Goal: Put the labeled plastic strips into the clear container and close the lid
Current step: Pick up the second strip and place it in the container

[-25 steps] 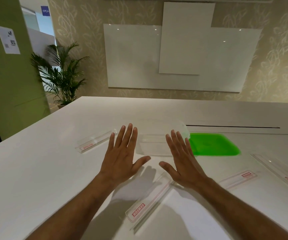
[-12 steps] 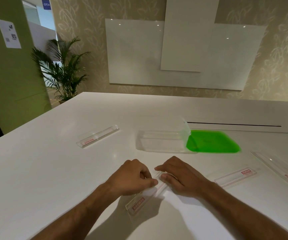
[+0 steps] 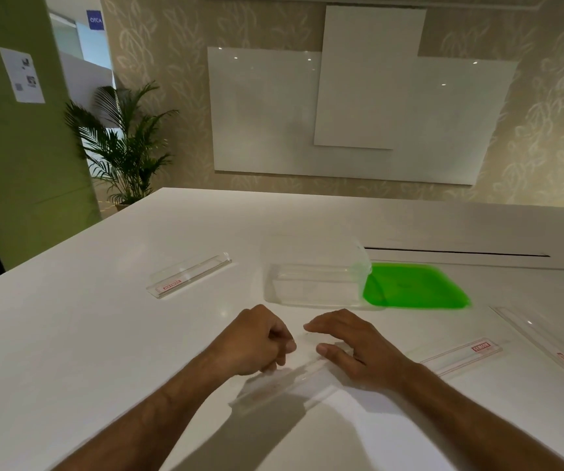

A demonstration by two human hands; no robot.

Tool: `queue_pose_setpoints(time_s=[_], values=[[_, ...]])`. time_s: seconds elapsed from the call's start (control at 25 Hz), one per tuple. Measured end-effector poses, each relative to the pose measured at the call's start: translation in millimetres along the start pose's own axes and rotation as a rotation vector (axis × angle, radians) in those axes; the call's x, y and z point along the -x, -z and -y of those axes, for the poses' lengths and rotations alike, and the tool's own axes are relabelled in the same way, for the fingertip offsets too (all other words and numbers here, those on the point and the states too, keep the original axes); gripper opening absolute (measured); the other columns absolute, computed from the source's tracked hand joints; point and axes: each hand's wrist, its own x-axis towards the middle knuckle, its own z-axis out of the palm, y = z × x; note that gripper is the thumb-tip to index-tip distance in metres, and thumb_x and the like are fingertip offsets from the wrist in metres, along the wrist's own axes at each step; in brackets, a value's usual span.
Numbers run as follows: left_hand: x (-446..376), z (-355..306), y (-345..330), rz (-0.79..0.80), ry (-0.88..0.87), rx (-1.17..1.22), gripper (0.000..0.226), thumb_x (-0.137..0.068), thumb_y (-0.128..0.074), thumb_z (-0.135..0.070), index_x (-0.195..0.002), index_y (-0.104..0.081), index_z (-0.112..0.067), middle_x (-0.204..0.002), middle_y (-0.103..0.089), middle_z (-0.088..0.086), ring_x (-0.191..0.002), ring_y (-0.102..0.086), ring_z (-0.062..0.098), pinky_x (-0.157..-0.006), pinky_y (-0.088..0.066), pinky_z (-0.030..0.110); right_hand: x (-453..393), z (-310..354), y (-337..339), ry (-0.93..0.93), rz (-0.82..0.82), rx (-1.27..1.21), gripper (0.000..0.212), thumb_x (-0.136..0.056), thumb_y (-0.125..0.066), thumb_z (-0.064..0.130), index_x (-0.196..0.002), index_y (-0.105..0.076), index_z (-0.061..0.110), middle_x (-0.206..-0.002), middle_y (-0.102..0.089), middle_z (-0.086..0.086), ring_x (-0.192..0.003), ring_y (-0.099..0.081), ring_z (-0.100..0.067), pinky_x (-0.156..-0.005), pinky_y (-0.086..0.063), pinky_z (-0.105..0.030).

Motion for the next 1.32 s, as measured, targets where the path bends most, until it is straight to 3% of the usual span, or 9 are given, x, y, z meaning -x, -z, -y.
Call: queue_pose_setpoints(time_s=[0.2,0.36,0.48,0.6,0.68,0.8,0.92,1.04,1.32], values=[[-9.7,3.2,14.6,0.050,0.010,0.192,0.009,-0.089,-0.069,-0.010,-0.086,-0.077,-0.007,-0.064,-0.074,0.002,-0.049,-0.062,0.011,-0.048,-0.049,0.021,4.2,-4.1,12.4,0.069,-0.003,0.021,0.071,-0.068,-0.079,0.058,-0.130,-0.060,0.029,-0.139,-0.056,0.012,-0.130,-0.049,-0.002,-0.107,-0.040,-0.022],[-14.1,6.7,21.5,0.073,-0.009,0.293,0.002,-0.081,-0.079,-0.012,-0.081,-0.079,-0.010,-0.075,-0.076,0.009,-0.056,-0.069,0.016,-0.052,-0.055,0.025,1.1,-6.1,17.3,0.094,-0.134,-0.068,0.052,-0.066,-0.087,0.040,-0.110,-0.074,0.017,-0.112,-0.073,0.006,-0.106,-0.066,-0.004,-0.092,-0.053,-0.028],[-17.0,8.4,25.7,0.055,-0.043,0.331,0.023,-0.077,-0.083,-0.033,-0.077,-0.079,-0.010,-0.078,-0.075,0.016,-0.062,-0.069,0.019,-0.063,-0.057,0.025,0.2,-9.5,22.7,0.017,-0.171,-0.213,0.044,-0.063,-0.090,0.034,-0.101,-0.077,0.016,-0.102,-0.077,0.005,-0.095,-0.072,-0.006,-0.084,-0.057,-0.027],[-16.9,10.0,30.9,0.116,-0.036,0.377,0.060,-0.076,-0.064,-0.068,-0.084,-0.080,-0.011,-0.087,-0.078,0.010,-0.076,-0.070,0.021,-0.081,-0.057,0.028,-0.6,-14.0,27.8,-0.121,-0.180,-0.323,0.036,-0.061,-0.090,0.033,-0.092,-0.079,0.019,-0.091,-0.078,0.006,-0.084,-0.074,-0.010,-0.076,-0.060,-0.031],[-16.7,13.1,34.3,0.174,-0.056,0.320,0.074,-0.081,-0.043,-0.078,-0.089,-0.081,-0.014,-0.096,-0.079,0.004,-0.093,-0.072,0.019,-0.092,-0.053,0.029,-0.3,-18.9,29.0,-0.159,-0.194,-0.351,0.032,-0.061,-0.087,0.035,-0.086,-0.079,0.017,-0.087,-0.078,0.009,-0.082,-0.074,-0.009,-0.074,-0.058,-0.026],[-14.6,14.0,35.7,0.232,-0.098,0.315,0.079,-0.076,-0.045,-0.083,-0.097,-0.080,-0.015,-0.104,-0.078,0.003,-0.104,-0.070,0.018,-0.095,-0.052,0.032,-1.6,-21.7,30.1,-0.186,-0.229,-0.407,0.022,-0.063,-0.086,0.032,-0.081,-0.079,0.021,-0.086,-0.077,0.009,-0.082,-0.072,-0.009,-0.075,-0.054,-0.020],[-13.6,14.6,36.9,0.216,-0.140,0.293,0.063,-0.071,-0.071,-0.069,-0.100,-0.078,-0.013,-0.106,-0.076,0.013,-0.097,-0.070,0.020,-0.087,-0.050,0.030,-3.8,-21.5,30.7,-0.189,-0.250,-0.424,0.015,-0.063,-0.085,0.035,-0.076,-0.077,0.035,-0.084,-0.077,0.009,-0.081,-0.072,-0.009,-0.076,-0.053,-0.018],[-13.9,15.4,39.9,0.252,-0.176,0.281,0.035,-0.076,-0.081,-0.042,-0.103,-0.077,-0.019,-0.103,-0.078,0.000,-0.096,-0.072,0.011,-0.080,-0.054,0.019,-4.9,-23.5,32.5,-0.197,-0.256,-0.436,0.020,-0.062,-0.083,0.043,-0.079,-0.077,0.038,-0.084,-0.077,0.009,-0.082,-0.073,-0.010,-0.077,-0.053,-0.018],[-29.9,14.2,46.1,0.225,-0.199,0.105,0.045,-0.064,-0.090,-0.040,-0.105,-0.074,-0.033,-0.105,-0.074,-0.017,-0.100,-0.067,-0.001,-0.086,-0.050,0.020,-12.2,-30.3,42.5,-0.224,-0.274,-0.403,0.017,-0.062,-0.087,0.036,-0.075,-0.077,0.033,-0.085,-0.077,0.007,-0.081,-0.073,-0.008,-0.075,-0.052,-0.016]])
